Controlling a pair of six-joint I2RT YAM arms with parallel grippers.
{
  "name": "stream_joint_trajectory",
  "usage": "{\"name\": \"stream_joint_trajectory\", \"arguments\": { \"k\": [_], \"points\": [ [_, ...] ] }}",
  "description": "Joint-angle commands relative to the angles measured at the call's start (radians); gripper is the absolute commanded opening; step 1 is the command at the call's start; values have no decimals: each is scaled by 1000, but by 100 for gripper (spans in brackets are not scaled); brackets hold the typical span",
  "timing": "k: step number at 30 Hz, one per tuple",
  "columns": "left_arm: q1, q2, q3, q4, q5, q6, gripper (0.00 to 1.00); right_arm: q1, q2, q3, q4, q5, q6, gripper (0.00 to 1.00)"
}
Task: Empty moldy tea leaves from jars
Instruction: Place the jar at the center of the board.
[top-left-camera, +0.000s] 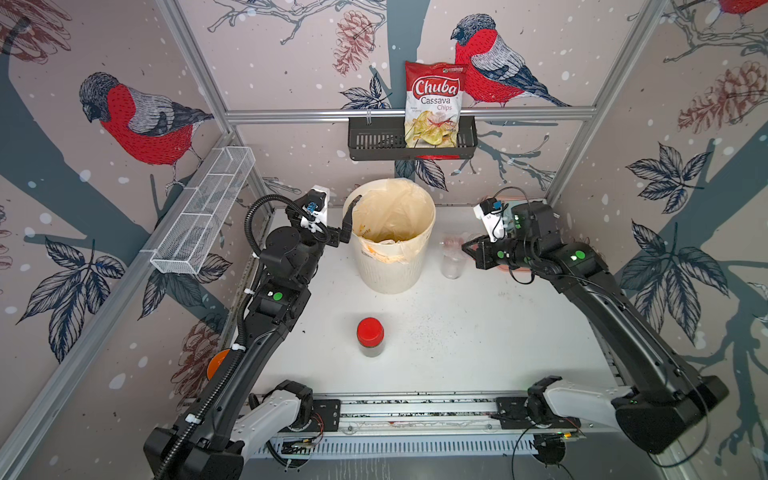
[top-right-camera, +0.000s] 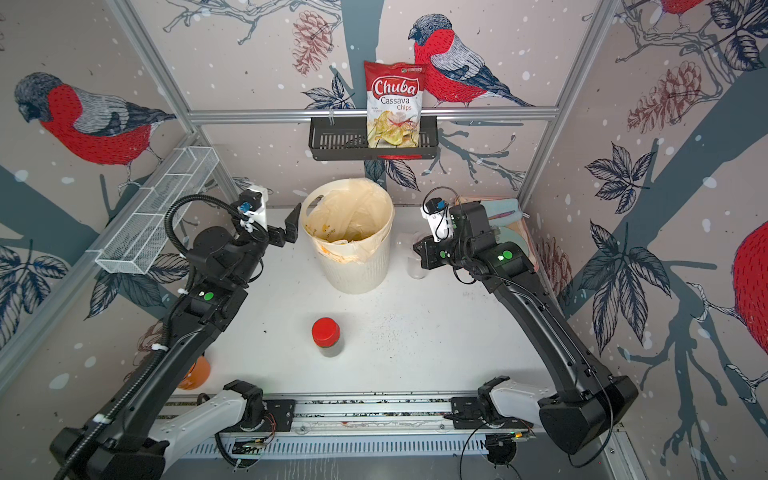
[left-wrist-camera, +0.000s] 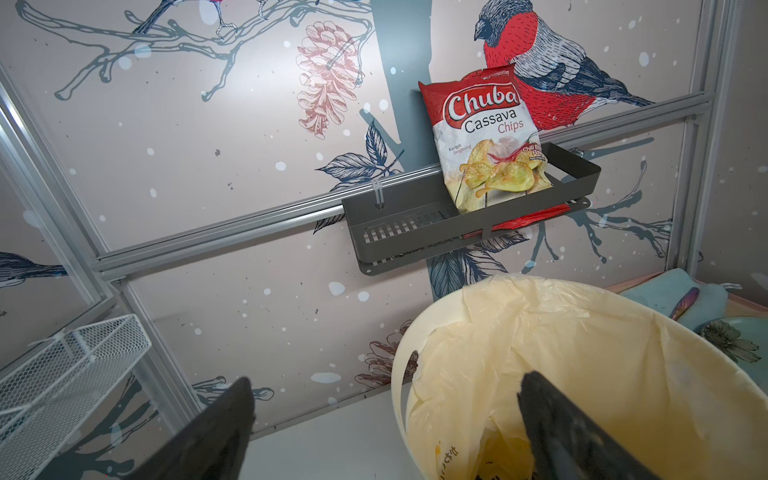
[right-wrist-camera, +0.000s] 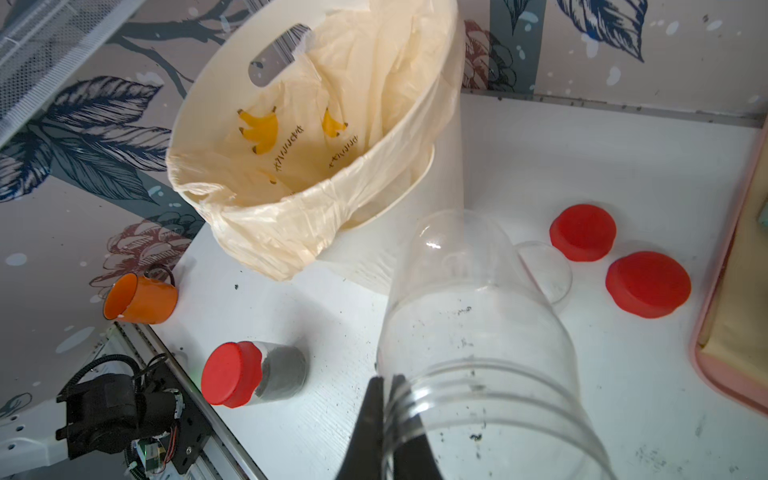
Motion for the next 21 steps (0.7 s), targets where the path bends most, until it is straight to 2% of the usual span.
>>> {"name": "stream_joint_trajectory", "arguments": {
  "k": [1, 10, 21],
  "points": [
    [4, -8, -7, 43, -13, -62, 97, 6, 4, -21, -59, 51, 12, 0],
    [3, -17, -2, 27, -13, -103, 97, 20, 116, -52, -115, 27, -9, 0],
    [3, -39, -7, 17, -9, -106, 97, 88, 294, -9, -207, 148, -19, 0]
  ]
}}
